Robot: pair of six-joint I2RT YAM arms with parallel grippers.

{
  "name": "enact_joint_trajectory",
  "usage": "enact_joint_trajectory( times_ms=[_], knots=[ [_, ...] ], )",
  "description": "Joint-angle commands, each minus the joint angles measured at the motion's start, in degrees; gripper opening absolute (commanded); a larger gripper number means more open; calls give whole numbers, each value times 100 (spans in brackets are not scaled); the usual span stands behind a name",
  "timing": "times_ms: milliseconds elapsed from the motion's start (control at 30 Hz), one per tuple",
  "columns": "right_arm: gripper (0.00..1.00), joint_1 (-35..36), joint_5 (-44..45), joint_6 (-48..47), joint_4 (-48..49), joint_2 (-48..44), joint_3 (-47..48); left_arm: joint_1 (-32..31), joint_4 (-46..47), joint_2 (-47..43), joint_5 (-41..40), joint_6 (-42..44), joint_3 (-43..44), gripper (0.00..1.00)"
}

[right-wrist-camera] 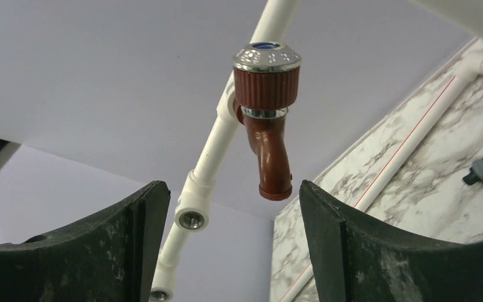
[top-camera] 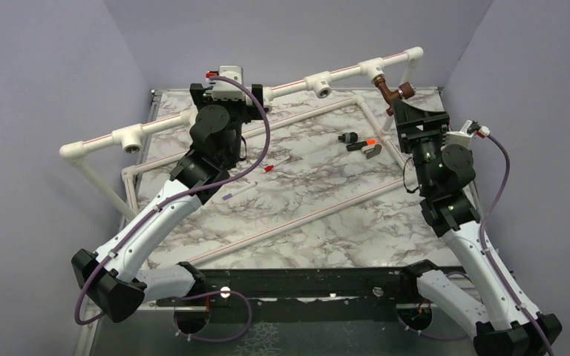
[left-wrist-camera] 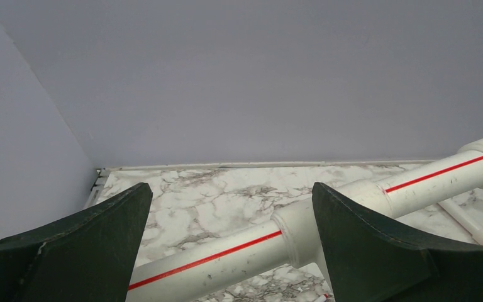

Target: Install the water faucets

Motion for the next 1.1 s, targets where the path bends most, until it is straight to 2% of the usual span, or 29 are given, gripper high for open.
enact_joint_trajectory(
  times_ms=[0, 133, 267, 500, 667, 767, 833, 1067],
  knots=[
    [80, -6, 127, -1459, -86, -276, 51, -23, -651, 191, 18, 82, -238, 99],
    [80, 2, 170, -2768, -440, -268, 306, -25, -651, 183, 20, 80, -238, 99],
    [80, 5, -13, -4314, -366, -280, 409, -24, -651, 180, 17, 80, -238, 99],
    [80, 4, -579, -7290, -517, -236, 749, -19, -651, 204, 34, 72, -238, 99],
    [82, 0, -956, -9717, -354, -417, 486, -21, -642, 214, 46, 71, -242, 99],
    [82, 9, -1697, -11289, -1247, -325, 663, -25, -642, 215, 65, 57, -247, 99],
    [82, 7, -1837, -12001, -1618, -235, 776, -25, -642, 206, 66, 57, -242, 99],
    [82, 6, -1392, -14481, -793, -237, 63, -32, -645, 174, 74, 46, -238, 99]
  ],
)
